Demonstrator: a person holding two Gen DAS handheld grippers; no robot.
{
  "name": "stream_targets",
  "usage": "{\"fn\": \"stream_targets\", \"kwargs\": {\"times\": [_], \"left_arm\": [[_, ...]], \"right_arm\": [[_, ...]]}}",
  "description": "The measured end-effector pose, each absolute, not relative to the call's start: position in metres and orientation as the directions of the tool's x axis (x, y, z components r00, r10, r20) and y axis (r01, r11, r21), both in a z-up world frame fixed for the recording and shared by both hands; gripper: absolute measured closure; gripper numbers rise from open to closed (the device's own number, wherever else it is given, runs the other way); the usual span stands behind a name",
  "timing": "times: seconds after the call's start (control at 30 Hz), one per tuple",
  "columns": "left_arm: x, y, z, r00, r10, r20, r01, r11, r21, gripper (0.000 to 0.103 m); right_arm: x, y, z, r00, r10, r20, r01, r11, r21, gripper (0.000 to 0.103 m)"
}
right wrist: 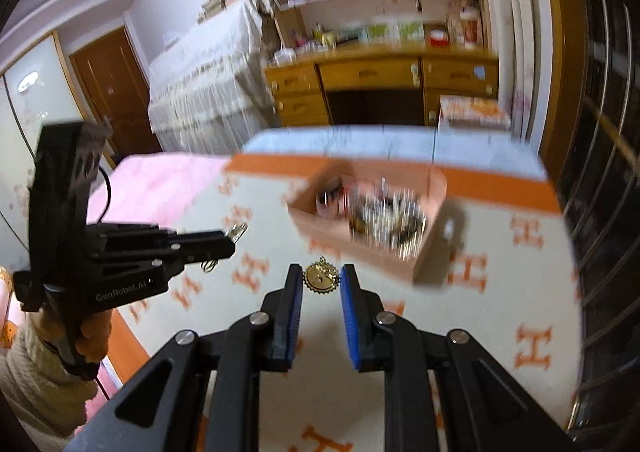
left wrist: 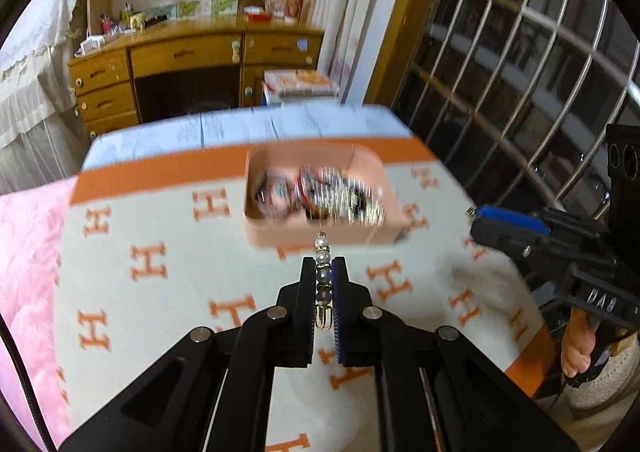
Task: Organize jewelry
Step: 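Lower the brooch into the box with the left tool while the right tool drops the pendant there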
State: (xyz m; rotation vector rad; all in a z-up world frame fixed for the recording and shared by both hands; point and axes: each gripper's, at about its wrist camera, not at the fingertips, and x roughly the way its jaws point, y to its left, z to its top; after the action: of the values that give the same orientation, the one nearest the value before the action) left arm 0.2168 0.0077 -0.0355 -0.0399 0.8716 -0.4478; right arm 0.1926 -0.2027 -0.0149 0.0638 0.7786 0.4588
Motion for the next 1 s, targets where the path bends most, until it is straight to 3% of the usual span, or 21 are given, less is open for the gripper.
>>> {"fn": "stream_targets", "kwargs": {"times": [0.17,0.33,0.53,0.8,0.87,0.93,1.0], "left_arm": [[0.249,0.021,0.009,0.572,-0.433,-0.696,0.355,0.896,-0.266,0.098],[0.295,0.025,0.013,0.561,-0.435,-0.704,0.307,0.899,-0.311,0.098],[0.349,0.013,-0.036,0.511,-0.42,-0.749,0.241,0.907,-0.345,0.098],[0.38,-0.015,-0.093,0.463,-0.397,-0.793,0.222,0.918,-0.33,0.097],[0.382,-0.019,-0.097,0.469,-0.389,-0.792,0.224,0.921,-0.32,0.09],[0.379,-0.021,-0.097,0.478,-0.392,-0.786,0.228,0.92,-0.32,0.065],[0.374,-0.02,-0.093,0.501,-0.381,-0.777,0.228,0.924,-0.306,0.049]], "right_arm": [[0.222,-0.206,0.043,0.671,0.429,-0.604,-0.361,0.901,0.24,0.084],[0.262,-0.21,0.056,0.681,0.431,-0.591,-0.314,0.902,0.296,0.084],[0.324,-0.215,-0.006,0.606,0.385,-0.696,-0.189,0.92,0.344,0.084],[0.362,-0.219,-0.078,0.523,0.3,-0.798,-0.083,0.949,0.303,0.083],[0.365,-0.217,-0.083,0.529,0.253,-0.81,-0.07,0.964,0.256,0.083],[0.368,-0.215,-0.085,0.532,0.22,-0.818,-0.059,0.973,0.223,0.083],[0.367,-0.215,-0.086,0.533,0.211,-0.819,-0.054,0.975,0.216,0.083]]}}
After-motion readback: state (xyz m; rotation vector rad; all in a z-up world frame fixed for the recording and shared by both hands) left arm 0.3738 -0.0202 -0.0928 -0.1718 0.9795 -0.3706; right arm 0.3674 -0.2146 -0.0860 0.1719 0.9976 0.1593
